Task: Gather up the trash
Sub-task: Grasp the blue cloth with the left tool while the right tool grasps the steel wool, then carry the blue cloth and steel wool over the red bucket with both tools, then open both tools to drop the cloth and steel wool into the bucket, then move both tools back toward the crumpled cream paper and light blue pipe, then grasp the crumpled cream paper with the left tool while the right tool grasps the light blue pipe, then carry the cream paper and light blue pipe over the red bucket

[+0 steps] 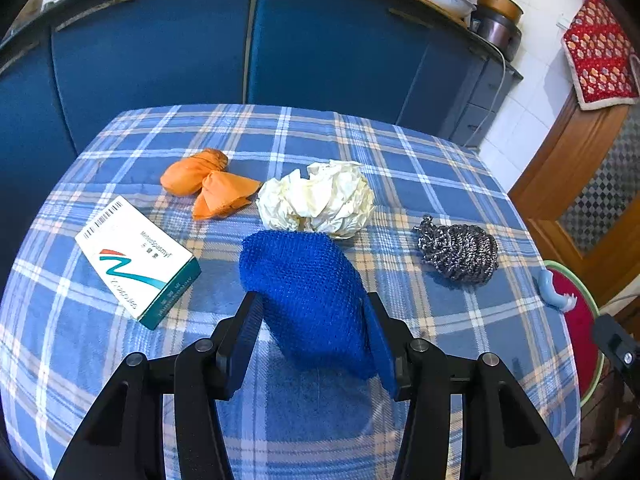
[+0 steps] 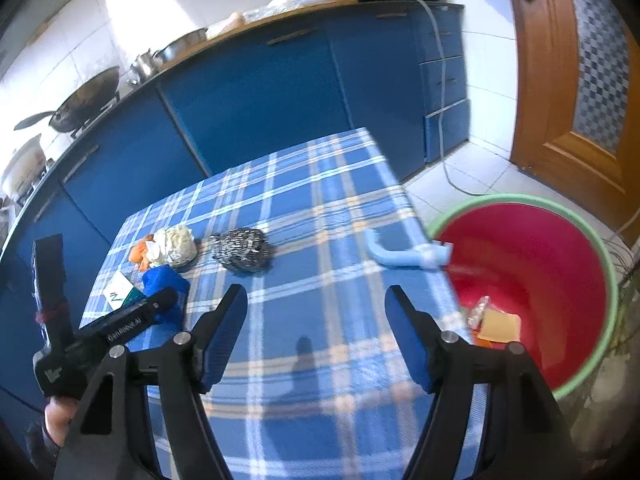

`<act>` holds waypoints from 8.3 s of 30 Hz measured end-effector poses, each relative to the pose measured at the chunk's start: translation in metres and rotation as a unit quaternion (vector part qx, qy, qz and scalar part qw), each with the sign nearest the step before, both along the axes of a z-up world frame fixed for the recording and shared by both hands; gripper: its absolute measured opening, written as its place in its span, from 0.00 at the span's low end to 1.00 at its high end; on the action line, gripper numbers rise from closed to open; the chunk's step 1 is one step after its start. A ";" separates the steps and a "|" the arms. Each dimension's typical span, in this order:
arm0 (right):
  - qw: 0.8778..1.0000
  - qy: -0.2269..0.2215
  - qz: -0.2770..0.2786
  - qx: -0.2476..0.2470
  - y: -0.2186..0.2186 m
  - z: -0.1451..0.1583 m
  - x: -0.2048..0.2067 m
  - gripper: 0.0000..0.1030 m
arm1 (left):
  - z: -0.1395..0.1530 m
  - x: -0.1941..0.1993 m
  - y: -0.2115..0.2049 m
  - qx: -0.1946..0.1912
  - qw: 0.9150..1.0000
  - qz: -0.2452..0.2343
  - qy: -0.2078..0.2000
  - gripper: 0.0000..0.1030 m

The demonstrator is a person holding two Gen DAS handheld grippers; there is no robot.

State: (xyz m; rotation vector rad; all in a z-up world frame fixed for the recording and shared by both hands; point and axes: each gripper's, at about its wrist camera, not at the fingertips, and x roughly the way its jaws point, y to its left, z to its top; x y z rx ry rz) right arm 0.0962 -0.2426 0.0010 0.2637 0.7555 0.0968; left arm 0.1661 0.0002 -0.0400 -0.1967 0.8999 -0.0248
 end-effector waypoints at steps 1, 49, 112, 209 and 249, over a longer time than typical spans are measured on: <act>1.000 0.002 0.005 -0.001 0.005 -0.001 0.004 0.70 | -0.001 0.000 0.000 -0.002 1.000 -0.002 -0.002 0.51; 0.996 -0.006 0.091 -0.017 0.060 -0.006 0.034 0.12 | 0.018 -0.029 -0.011 -0.018 0.997 -0.045 -0.054 0.18; 0.980 -0.008 -0.191 0.057 -0.180 -0.023 -0.085 0.32 | 0.055 -0.055 -0.236 -0.027 0.951 -0.297 -0.078 0.19; 0.995 0.055 -0.063 -0.057 -0.044 -0.050 0.081 0.61 | 0.002 0.062 0.004 0.048 0.998 0.017 -0.043 0.43; 0.993 0.037 -0.029 -0.110 -0.047 -0.041 0.093 0.78 | 0.016 0.049 -0.004 0.023 0.997 -0.016 -0.071 0.39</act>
